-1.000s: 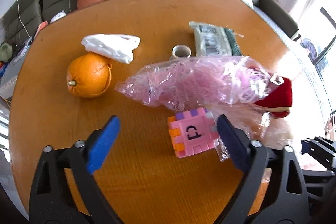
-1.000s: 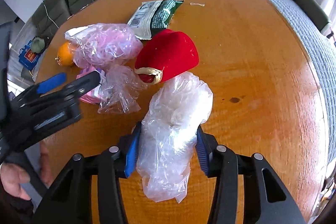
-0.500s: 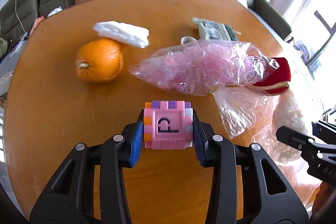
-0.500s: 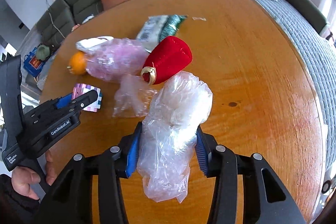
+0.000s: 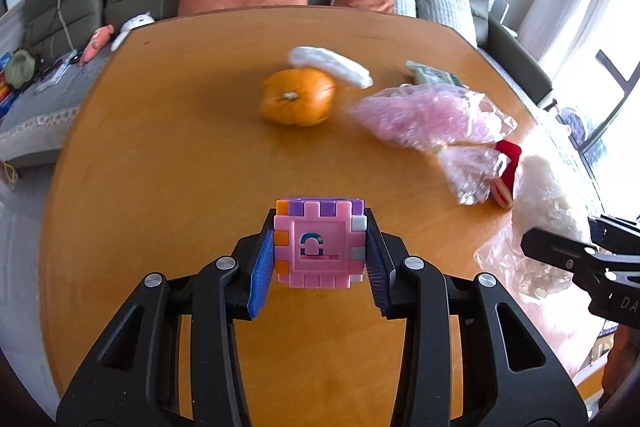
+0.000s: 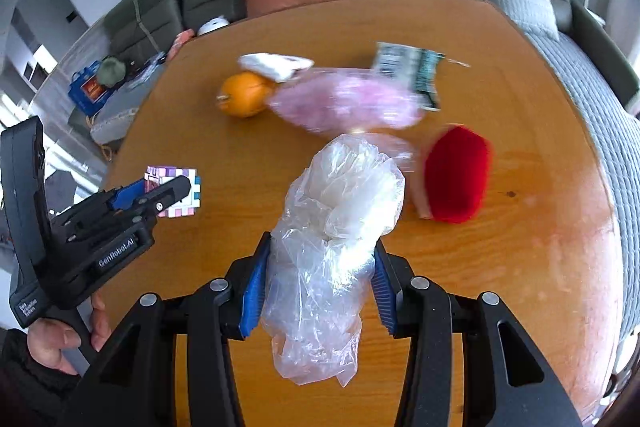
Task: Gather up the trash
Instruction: 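Carry the pink block and plastic bag to the bin and open both grippers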
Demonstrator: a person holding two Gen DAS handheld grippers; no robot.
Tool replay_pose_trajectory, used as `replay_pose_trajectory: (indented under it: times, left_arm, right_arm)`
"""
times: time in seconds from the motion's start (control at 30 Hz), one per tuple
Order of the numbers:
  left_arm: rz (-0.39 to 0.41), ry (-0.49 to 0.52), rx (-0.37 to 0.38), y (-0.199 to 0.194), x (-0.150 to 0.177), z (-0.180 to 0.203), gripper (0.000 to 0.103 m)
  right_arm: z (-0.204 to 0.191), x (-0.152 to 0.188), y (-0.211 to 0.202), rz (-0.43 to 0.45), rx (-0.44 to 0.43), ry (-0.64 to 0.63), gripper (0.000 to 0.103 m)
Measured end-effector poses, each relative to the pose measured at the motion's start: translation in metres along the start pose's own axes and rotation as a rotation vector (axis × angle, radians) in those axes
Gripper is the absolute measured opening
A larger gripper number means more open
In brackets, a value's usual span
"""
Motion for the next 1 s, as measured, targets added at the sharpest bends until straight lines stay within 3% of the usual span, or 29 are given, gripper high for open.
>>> replay_pose_trajectory:
  times: [0.5,1.0]
  left_arm:
    - [0.101,-0.137,-0.185,-0.1,0.034,-0.149,0.04]
    - [0.154,-0.377,-0.458,-0.199,0.108,-0.286,0.04]
  right_arm:
    - [-0.19,0.012,0.027,-0.056,-0.199,-0.25,0.047]
    - [-0.38,0.052,0.04,-0.119,-0.443,-0.535,0.047]
Point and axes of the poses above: each gripper's, at about its wrist camera, not at the fingertips, and y roughly the way its jaws point, z to its right, x to its underside, the point moved 4 cm from there along y, roughly the way its jaws point, and after that the axes turned 15 degrees about z, right-handed, at the moved point
